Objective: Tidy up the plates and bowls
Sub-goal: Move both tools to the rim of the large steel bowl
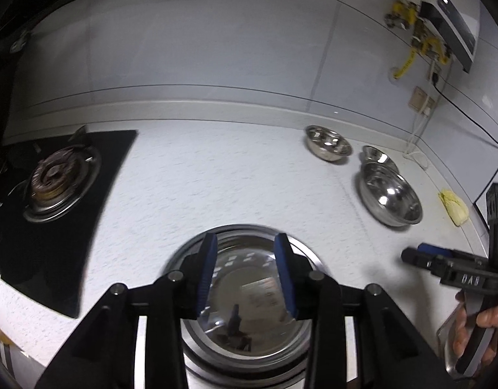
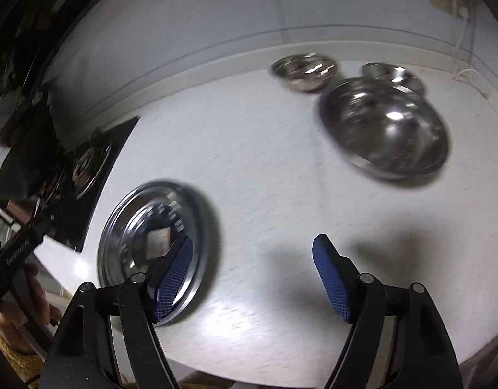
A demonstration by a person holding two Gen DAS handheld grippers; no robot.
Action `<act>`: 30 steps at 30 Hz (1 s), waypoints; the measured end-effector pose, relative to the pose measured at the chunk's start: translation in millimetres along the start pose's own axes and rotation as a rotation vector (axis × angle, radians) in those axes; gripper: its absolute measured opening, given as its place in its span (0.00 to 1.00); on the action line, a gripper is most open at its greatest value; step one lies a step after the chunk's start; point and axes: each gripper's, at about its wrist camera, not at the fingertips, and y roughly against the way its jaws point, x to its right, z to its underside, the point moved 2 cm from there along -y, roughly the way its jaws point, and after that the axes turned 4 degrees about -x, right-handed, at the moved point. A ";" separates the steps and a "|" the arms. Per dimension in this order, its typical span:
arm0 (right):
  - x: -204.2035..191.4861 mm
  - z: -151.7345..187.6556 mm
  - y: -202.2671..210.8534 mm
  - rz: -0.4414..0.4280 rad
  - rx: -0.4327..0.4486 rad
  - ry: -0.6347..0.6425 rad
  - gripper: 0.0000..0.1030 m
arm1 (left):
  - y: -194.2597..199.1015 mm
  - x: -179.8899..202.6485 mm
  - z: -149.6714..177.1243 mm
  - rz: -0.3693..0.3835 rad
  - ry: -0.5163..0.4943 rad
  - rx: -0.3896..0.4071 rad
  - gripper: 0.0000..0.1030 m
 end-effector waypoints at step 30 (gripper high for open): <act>223.4 -114.5 -54.5 0.165 -0.050 -0.229 0.63 | -260.5 185.8 -91.2 0.248 0.187 -0.397 0.34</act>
